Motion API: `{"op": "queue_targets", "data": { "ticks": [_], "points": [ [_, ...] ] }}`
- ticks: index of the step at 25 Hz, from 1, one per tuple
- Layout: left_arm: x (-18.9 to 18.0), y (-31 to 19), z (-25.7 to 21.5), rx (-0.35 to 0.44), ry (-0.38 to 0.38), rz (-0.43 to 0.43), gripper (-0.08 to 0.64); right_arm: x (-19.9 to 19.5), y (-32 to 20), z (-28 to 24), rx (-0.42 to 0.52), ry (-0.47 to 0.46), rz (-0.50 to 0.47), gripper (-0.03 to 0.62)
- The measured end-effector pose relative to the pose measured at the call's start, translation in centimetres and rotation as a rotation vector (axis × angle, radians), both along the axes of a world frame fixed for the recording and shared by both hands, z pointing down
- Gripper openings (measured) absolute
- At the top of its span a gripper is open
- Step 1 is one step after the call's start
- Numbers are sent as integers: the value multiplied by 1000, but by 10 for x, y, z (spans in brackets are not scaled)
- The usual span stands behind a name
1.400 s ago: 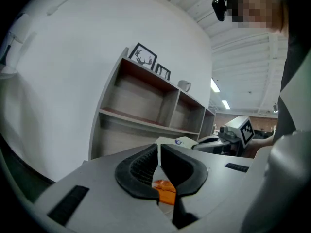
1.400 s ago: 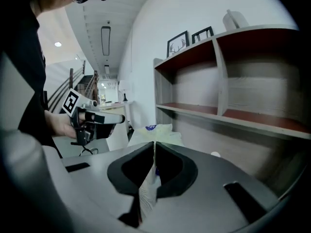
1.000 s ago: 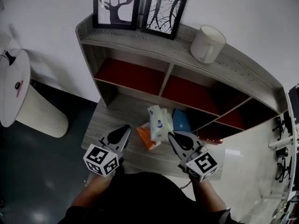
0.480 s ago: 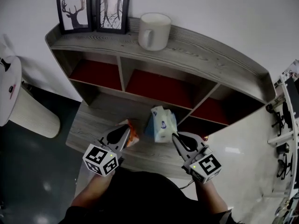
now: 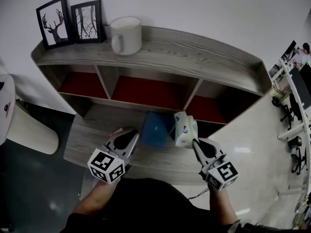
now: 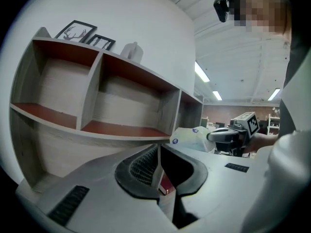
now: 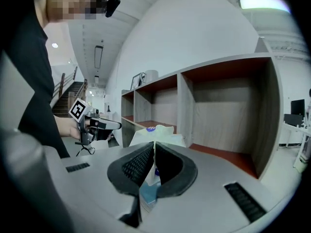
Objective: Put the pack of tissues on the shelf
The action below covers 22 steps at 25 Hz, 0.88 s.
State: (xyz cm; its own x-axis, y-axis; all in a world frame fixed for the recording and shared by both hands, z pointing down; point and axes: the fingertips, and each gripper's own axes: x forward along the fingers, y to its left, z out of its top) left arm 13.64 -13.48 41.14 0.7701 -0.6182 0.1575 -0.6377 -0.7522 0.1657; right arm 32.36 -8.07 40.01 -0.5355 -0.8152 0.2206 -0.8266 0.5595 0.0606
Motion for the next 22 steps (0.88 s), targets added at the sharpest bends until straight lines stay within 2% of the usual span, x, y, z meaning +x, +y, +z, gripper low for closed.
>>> {"op": "queue_targets", "data": {
  "ticks": [12, 22],
  "points": [
    [16, 1, 0, -7, -1, 15, 31, 70, -26, 8, 4, 15, 169, 21],
    [10, 0, 0, -11, -12, -3, 31, 97, -47, -11, 59, 4, 235, 20]
  ]
}}
